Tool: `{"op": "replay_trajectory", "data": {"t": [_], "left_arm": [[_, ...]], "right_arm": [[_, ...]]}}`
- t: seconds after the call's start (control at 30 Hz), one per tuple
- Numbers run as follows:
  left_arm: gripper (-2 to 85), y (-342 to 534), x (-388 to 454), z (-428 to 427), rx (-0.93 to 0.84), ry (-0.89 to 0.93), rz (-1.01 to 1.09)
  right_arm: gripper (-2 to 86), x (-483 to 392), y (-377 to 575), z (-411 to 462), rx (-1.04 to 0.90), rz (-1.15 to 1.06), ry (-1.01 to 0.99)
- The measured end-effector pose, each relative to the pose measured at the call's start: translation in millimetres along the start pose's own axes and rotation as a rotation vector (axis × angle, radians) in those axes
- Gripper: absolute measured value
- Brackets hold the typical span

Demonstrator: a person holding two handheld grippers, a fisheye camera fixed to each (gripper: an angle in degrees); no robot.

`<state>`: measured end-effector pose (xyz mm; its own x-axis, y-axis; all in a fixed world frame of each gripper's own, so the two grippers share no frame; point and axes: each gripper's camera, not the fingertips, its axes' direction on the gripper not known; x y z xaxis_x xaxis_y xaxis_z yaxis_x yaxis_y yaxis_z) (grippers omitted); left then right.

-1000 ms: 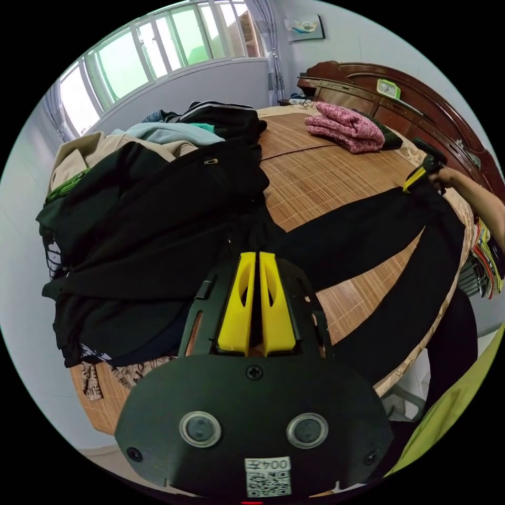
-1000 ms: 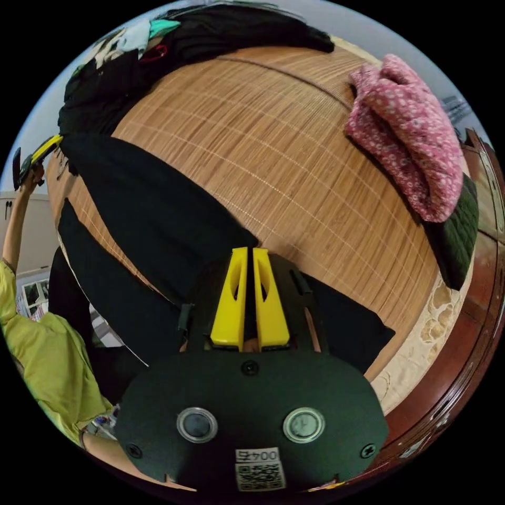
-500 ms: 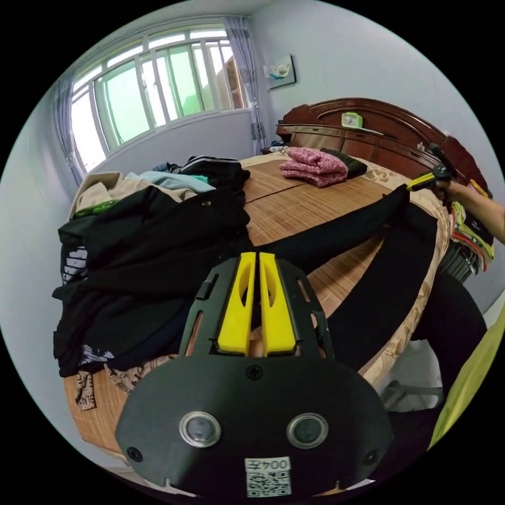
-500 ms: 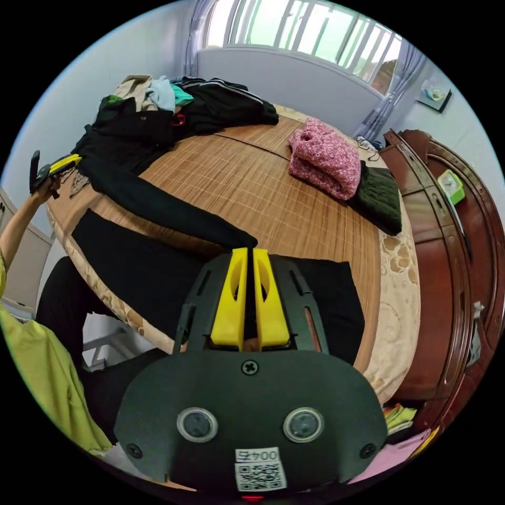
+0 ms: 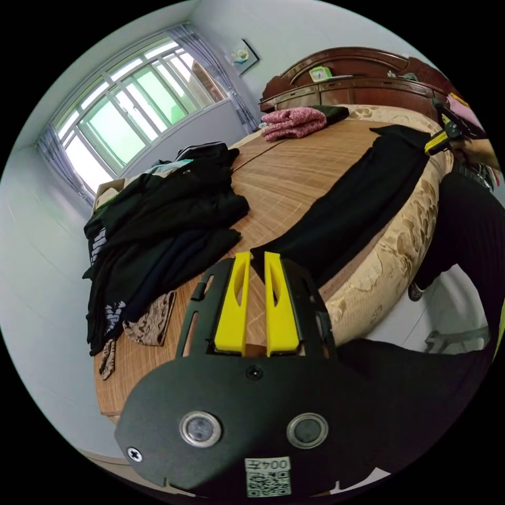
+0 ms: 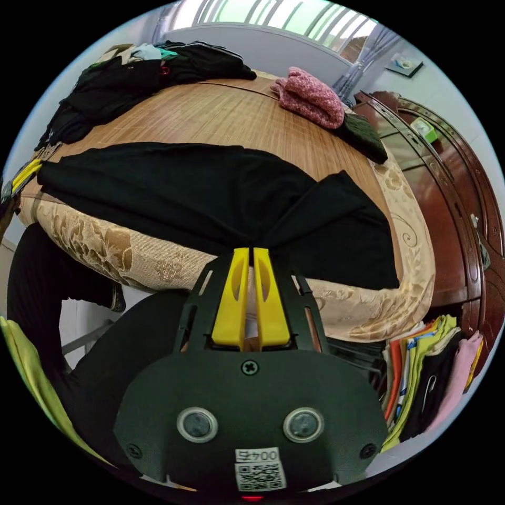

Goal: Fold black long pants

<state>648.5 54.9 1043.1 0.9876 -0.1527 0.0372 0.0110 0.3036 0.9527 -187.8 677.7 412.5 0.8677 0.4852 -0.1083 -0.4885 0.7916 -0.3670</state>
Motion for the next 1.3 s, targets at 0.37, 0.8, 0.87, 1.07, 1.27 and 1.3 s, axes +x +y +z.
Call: {"op": "replay_trajectory", "data": {"t": [0.37, 0.8, 0.87, 1.07, 1.27, 1.3], "left_arm": [[8.3, 19, -28, -40, -0.084, 0.083, -0.178], [1.6, -127, 59, 66, -0.339, 0.226, -0.027], [1.0, -133, 57, 67, -0.365, 0.233, -0.019], [0.4, -122, 27, 67, -0.425, 0.109, 0.024], [0.3, -80, -50, 73, -0.526, 0.001, -0.031], [0.2, -71, -68, 75, -0.555, -0.017, -0.046]], "right_arm": [[0.3, 53, 78, -3, 0.087, 0.357, -0.332], [6.6, 25, 54, 61, -0.050, 0.445, -0.446], [6.9, 10, 50, 70, -0.061, 0.425, -0.392], [6.4, -37, 30, 84, -0.080, 0.329, -0.497], [5.1, -108, -5, 94, -0.065, 0.216, -0.651], [5.0, -116, -8, 96, -0.067, 0.204, -0.669]]}}
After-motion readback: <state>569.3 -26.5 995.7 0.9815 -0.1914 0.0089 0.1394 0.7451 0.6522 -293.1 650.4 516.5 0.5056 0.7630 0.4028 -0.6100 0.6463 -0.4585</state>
